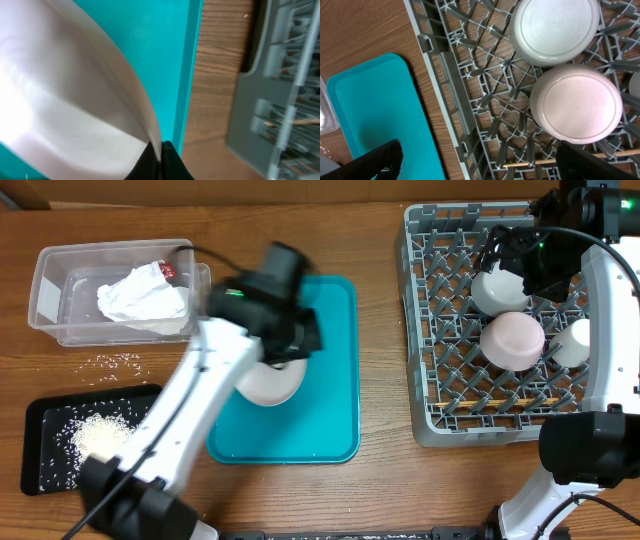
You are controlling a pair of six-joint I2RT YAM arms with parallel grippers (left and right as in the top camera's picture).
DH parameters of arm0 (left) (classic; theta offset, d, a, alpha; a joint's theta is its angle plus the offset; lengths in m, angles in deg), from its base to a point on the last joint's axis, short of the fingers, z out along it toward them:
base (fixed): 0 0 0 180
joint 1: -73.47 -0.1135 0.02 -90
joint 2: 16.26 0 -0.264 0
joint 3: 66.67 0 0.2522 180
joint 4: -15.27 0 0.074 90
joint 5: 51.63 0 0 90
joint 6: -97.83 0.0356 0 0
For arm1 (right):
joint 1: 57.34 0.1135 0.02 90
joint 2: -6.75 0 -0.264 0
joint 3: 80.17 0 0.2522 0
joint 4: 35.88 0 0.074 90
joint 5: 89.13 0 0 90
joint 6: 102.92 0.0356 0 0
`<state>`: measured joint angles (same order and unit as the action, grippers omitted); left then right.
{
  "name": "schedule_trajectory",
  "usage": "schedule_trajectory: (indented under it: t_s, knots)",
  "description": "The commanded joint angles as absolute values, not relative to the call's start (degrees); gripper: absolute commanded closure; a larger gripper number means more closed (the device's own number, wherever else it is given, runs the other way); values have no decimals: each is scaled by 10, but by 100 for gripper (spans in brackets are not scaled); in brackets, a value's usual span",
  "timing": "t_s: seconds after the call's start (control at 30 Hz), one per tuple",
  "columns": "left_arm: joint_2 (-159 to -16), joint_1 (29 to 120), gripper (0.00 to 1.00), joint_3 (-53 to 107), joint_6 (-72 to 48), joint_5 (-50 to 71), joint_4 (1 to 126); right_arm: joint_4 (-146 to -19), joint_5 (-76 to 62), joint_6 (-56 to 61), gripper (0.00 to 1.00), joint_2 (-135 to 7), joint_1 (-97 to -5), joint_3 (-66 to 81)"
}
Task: Sort waste into correct bins and load items into the dishwasher
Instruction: 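Carry the emptied plate back and set it on the teal tray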
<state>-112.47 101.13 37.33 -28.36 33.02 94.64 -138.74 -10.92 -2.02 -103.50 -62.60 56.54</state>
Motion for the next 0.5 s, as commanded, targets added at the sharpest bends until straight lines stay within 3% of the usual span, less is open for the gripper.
schedule_trajectory:
  t_s: [0.0, 0.3, 0.47]
  knots:
    - [-1172, 1068, 96, 375, -320, 502, 925, -1385, -112, -18, 0, -1017, -627, 577]
    - [-1270, 1087, 96, 375, -320, 501, 937, -1385, -112, -18, 0, -1017, -627, 577]
    - [-1288, 1087, 80, 375, -295, 433, 944, -1385, -112, -18, 0, -1017, -627, 577]
